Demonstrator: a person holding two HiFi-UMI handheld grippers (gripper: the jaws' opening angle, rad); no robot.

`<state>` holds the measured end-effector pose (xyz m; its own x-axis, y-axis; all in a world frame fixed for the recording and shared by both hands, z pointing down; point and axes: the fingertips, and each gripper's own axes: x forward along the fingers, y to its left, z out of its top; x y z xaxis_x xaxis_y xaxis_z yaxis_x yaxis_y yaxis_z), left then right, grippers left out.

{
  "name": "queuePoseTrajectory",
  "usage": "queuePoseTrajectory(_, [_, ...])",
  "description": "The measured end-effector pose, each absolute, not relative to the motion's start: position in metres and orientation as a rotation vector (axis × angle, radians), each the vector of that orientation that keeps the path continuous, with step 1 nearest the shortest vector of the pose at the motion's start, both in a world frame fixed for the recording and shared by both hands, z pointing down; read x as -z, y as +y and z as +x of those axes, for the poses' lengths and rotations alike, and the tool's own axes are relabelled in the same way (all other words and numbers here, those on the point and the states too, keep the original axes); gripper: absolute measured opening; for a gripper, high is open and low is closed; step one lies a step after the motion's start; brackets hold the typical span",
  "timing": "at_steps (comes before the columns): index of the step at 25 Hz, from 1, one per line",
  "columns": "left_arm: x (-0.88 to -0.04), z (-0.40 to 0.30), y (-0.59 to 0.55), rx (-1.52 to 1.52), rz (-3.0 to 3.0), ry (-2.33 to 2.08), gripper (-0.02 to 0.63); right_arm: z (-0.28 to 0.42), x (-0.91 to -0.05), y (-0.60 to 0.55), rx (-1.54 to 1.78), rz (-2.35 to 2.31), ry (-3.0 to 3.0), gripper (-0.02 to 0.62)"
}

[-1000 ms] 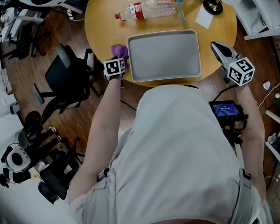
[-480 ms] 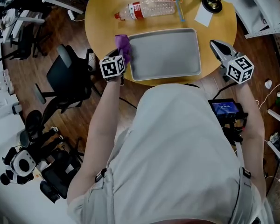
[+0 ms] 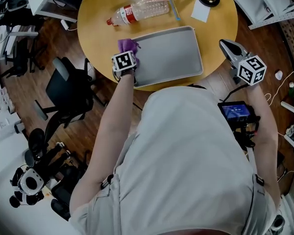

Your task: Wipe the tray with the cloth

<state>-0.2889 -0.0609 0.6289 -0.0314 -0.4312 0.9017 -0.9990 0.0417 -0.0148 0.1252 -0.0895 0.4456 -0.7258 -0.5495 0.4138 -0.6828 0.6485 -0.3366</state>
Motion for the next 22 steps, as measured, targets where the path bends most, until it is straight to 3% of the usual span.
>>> queuePoseTrajectory(7, [-0.649,-0.272,-0.072,-1.136,1.457,-1.562,0.035,0.141,-0.455,-0.089,-0.733,1.017,-2.564,0.003])
queuePoseTrajectory(22, [-0.648,-0.147,-0.097,-0.936,1.598,-1.338,0.035,0.16,-0.477,-0.094,-0.78,0.985,-2.558,0.003])
